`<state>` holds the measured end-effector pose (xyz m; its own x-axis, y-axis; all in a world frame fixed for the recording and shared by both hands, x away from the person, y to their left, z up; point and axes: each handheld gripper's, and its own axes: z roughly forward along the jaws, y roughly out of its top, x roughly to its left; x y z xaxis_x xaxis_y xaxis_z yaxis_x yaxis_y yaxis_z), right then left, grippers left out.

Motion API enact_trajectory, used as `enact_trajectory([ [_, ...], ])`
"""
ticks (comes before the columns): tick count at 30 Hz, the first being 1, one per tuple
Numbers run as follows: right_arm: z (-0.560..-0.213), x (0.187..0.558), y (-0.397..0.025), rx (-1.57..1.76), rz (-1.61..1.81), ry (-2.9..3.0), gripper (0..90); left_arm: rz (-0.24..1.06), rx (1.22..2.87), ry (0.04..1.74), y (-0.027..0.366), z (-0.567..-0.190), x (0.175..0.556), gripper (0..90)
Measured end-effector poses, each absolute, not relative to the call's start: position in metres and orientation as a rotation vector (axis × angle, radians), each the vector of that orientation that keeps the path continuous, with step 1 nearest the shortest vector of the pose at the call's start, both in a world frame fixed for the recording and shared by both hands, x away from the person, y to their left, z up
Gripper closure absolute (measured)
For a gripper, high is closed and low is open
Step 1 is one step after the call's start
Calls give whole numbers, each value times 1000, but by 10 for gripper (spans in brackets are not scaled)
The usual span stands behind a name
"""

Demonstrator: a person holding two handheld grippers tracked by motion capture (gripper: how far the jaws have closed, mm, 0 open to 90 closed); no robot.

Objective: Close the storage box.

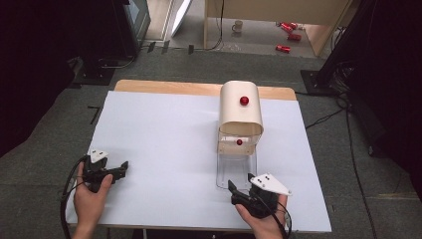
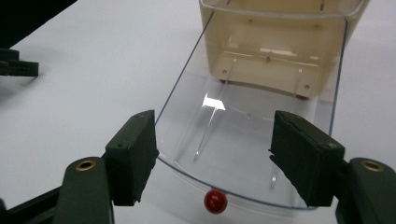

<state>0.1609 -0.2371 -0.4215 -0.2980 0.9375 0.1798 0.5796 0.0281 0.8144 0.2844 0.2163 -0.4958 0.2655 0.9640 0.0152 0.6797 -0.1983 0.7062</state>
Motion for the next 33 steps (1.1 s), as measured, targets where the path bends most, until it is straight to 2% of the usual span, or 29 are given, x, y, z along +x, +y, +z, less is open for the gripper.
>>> enact_trajectory([
  [8,-435,143,-246,1592,1152,1893,390,629,1957,1481,216,-496,284,144],
  [9,-439,138,-249,1608,1154,1884,427,629,1953,1482,216,-496,284,144],
  [14,-450,129,-250,1633,1138,1888,478,630,1954,1483,216,-496,284,144],
  [33,-480,143,-232,1694,1075,1897,672,629,1952,1483,216,-496,284,145],
])
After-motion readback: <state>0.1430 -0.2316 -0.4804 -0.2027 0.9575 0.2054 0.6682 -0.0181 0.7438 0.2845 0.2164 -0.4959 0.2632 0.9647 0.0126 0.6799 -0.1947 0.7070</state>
